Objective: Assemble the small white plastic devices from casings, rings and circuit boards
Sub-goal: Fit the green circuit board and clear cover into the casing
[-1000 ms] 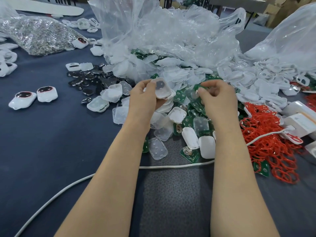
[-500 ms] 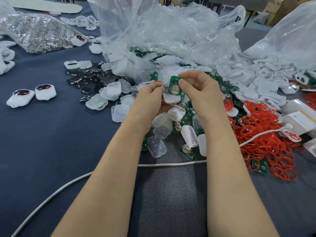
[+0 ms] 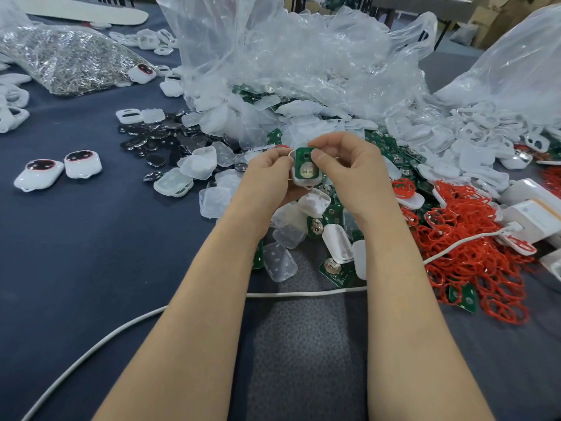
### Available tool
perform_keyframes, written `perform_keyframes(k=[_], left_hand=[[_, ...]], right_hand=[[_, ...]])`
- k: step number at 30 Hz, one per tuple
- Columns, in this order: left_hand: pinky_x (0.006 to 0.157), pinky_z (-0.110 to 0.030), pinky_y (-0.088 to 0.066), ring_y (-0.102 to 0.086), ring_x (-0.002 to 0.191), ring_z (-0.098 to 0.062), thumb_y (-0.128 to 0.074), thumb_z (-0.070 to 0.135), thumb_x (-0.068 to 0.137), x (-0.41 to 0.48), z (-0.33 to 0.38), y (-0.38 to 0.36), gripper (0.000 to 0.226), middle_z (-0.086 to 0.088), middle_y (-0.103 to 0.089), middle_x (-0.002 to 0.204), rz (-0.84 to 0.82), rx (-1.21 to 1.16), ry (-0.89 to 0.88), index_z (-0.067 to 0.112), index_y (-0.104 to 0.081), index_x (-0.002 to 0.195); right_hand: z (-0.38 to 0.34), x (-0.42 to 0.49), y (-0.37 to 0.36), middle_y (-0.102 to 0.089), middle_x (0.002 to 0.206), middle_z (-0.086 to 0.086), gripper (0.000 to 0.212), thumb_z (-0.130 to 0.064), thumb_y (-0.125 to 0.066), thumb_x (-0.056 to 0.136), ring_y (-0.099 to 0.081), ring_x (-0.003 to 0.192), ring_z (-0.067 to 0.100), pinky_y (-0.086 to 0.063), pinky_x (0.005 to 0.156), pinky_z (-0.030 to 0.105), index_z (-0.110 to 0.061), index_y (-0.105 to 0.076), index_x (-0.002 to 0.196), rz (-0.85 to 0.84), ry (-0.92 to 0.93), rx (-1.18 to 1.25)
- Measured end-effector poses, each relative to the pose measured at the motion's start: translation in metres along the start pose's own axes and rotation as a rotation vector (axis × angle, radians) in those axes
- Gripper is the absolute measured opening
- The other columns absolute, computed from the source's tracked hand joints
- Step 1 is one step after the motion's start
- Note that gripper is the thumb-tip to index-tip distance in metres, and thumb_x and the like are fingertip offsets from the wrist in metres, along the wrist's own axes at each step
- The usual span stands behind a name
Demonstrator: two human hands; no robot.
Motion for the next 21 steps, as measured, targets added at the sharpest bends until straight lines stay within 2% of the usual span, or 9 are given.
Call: perform_keyframes(k=[4, 9, 15, 18, 21], left_hand=[[0.058, -0.021, -0.058, -0.064, 0.069, -0.015, -0.040, 0.002, 0.099, 0.0008, 0.0001, 0.0004, 0.024, -0.008, -0.064, 0.082, -0.008, 0.010, -0.004, 0.014, -0.057, 0.086], [0.063, -0.024, -0.058, -0.064, 0.072, -0.017, -0.041, 0.002, 0.098, 0.0014, -0.0012, 0.0003, 0.023, -0.008, -0.064, 0.083, -0.011, 0.027, -0.003, 0.014, -0.057, 0.087], [0.065, -0.025, -0.058, -0.065, 0.070, -0.015, -0.042, 0.003, 0.099, 0.0021, -0.0019, 0.0008, 0.023, -0.008, -0.065, 0.083, -0.006, 0.027, -0.004, 0.014, -0.058, 0.086], [0.065, -0.025, -0.058, -0.064, 0.071, -0.015, -0.043, 0.004, 0.099, 0.0027, -0.0020, 0.0012, 0.022, -0.009, -0.065, 0.084, 0.001, 0.030, -0.008, 0.014, -0.058, 0.086], [0.063, -0.023, -0.058, -0.064, 0.070, -0.015, -0.043, 0.003, 0.098, 0.0025, -0.0018, 0.0012, 0.022, -0.008, -0.064, 0.085, 0.003, 0.030, -0.008, 0.014, -0.058, 0.087]], right_hand=[[-0.0006, -0.0003, -0.0013, -0.061, 0.070, -0.014, 0.024, -0.004, -0.062, 0.088, -0.058, 0.068, 0.000, -0.049, 0.073, 0.024, -0.028, -0.065, 0.083, -0.013, 0.000, -0.007], [0.0007, 0.0003, -0.0021, -0.060, 0.071, -0.013, 0.024, -0.007, -0.062, 0.088, -0.055, 0.071, 0.009, -0.047, 0.072, 0.028, -0.030, -0.065, 0.083, -0.002, -0.011, -0.045], [0.0031, 0.0006, -0.0048, -0.054, 0.075, -0.008, 0.015, -0.014, -0.062, 0.089, -0.040, 0.057, 0.002, -0.035, 0.059, 0.015, -0.028, -0.066, 0.088, 0.029, -0.011, -0.154], [0.0026, 0.0008, -0.0053, -0.057, 0.086, 0.000, 0.012, -0.017, -0.061, 0.089, -0.041, 0.062, 0.000, -0.033, 0.062, 0.014, -0.027, -0.066, 0.092, 0.042, 0.007, -0.231], [0.0024, 0.0008, -0.0062, -0.060, 0.093, 0.006, 0.012, -0.017, -0.060, 0.090, -0.041, 0.065, 0.000, -0.035, 0.068, 0.019, -0.026, -0.067, 0.094, 0.045, 0.014, -0.267]])
Point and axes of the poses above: each hand's wrist, its own x-axis towards the middle knuckle, its own y-axis out of the back of the hand, z = x × y, the point moved 3 cm from there along x, towards the middle knuckle
